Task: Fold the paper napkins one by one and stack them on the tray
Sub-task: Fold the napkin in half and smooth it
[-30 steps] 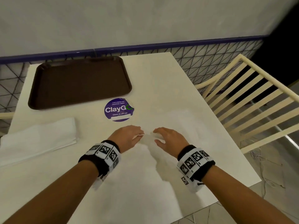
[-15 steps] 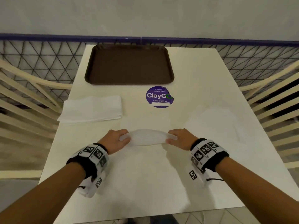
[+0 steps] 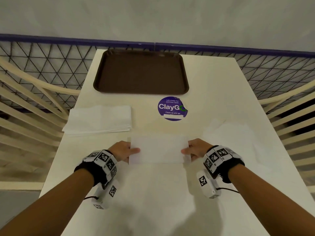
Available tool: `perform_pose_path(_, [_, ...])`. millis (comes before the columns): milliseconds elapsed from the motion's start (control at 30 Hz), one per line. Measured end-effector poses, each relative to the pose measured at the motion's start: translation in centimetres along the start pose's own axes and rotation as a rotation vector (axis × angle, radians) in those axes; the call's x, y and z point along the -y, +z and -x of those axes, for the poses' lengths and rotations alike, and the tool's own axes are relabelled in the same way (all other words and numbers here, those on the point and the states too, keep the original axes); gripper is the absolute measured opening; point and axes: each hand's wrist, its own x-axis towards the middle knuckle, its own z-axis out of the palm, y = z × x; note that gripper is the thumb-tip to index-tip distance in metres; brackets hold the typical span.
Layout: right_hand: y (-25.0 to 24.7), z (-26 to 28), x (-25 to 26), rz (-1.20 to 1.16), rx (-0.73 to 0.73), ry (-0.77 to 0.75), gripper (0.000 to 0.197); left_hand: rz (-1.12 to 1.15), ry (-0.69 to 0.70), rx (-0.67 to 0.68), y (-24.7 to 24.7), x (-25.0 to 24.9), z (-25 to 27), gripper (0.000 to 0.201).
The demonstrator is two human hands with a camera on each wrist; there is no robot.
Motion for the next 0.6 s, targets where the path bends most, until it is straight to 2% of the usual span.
perform_pose_path(100, [-0.2, -0.1, -0.5, -0.033, 0.006, 0.020, 0.011, -0.030, -0.026, 0.007, 0.2, 0.0, -0.4, 0.023])
perform_pose_path(167, [-0.4, -0.2, -0.4, -0.050, 0.009, 0.022, 0.014, -0.027, -0.041, 0.002, 0.2, -0.1, -0.6, 0.024])
perform_pose_path(233, [-0.4, -0.2, -0.3, -0.059, 0.010, 0.024, 0.008, -0.010, -0.050, -0.011, 0.1, -0.2, -0.8, 0.024])
perform_pose_path(333, [-0.5, -0.4, -0.1, -0.061, -0.009, 0.017, 0.027, 0.019, -0.049, -0.042, 0.1, -0.4, -0.7, 0.023])
perform_pose_path(433, [-0.5, -0.4, -0.1, -0.051, -0.012, 0.015, 0.033, -0.016, -0.059, -0.074, 0.1, -0.5, -0.6, 0.026])
perform_pose_path(533, [-0.4, -0.5, 0.1, -0.029, -0.020, 0.019, 0.028, -0.069, -0.091, -0.118, 0.3, -0.9, -0.4, 0.033])
perform_pose_path(600, [-0.3, -0.6, 0.2, -0.006, -0.026, 0.025, 0.016, -0.133, -0.113, -0.134, 0.4, -1.2, -0.4, 0.037])
